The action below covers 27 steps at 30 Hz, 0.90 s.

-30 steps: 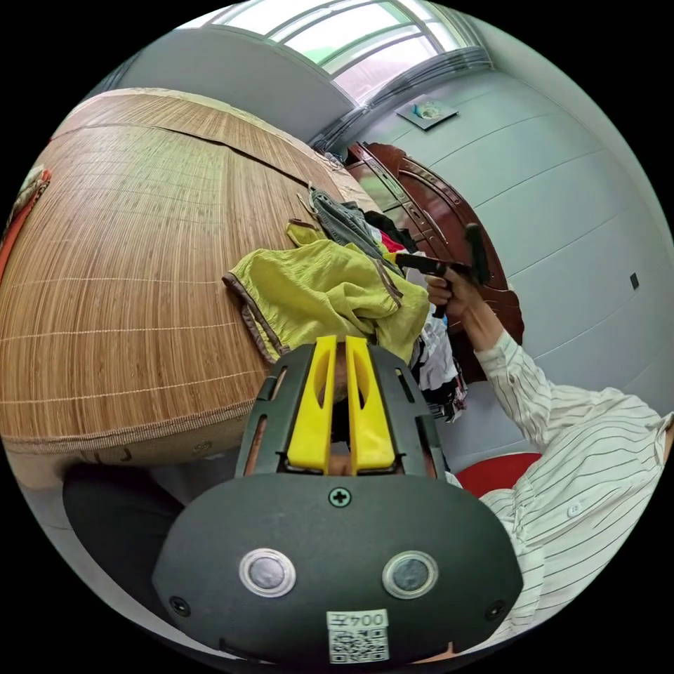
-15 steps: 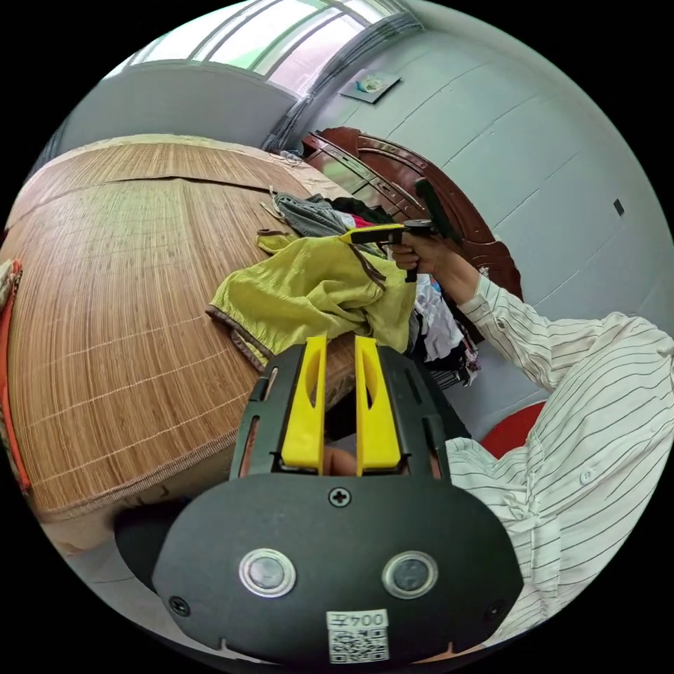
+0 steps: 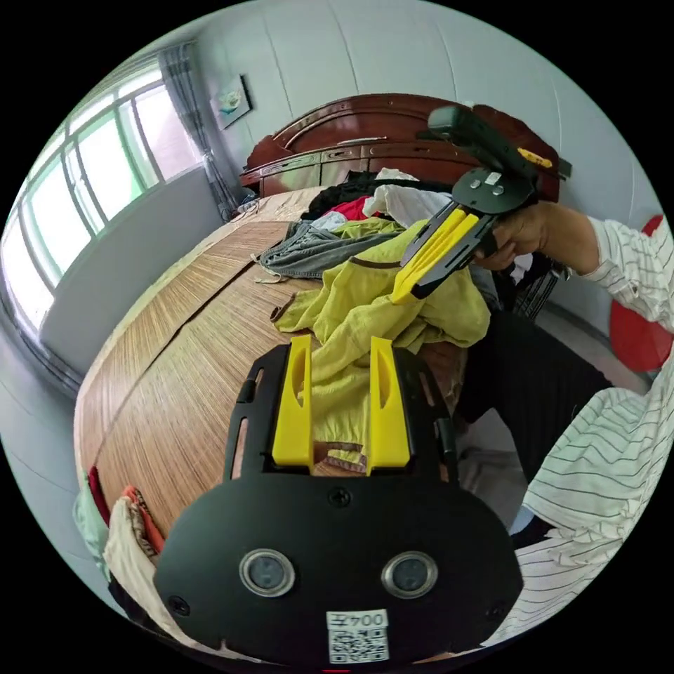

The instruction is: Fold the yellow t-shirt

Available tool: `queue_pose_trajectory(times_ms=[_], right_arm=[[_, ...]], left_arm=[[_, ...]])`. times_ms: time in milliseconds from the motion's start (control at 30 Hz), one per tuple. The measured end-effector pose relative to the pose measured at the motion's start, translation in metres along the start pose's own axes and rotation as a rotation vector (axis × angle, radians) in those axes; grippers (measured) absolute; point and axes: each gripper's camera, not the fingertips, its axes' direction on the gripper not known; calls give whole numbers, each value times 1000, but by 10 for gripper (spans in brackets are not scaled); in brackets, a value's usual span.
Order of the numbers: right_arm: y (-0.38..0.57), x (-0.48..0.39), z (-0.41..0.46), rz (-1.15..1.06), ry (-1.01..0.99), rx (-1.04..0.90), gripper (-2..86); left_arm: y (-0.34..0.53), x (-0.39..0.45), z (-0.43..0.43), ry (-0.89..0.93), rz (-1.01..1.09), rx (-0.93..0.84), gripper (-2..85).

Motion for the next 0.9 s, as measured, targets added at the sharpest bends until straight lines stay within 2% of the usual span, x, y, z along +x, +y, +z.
queue_pose_trajectory(times_ms=[200, 500, 633, 900], right_arm=[[4, -15, 4, -57, -6, -8, -8], [6, -29, 7, -163, -45, -41, -7], [5, -43, 9, -206, -15, -58, -7], [11, -46, 6, -179, 6, -47, -8]], left_arm=[[-40, 68, 31, -130, 365, -55, 110], [-77, 150, 34, -122, 652, -17, 106], [-84, 175, 32, -95, 705, -23, 96], [-59, 203, 7, -82, 611, -26, 91]])
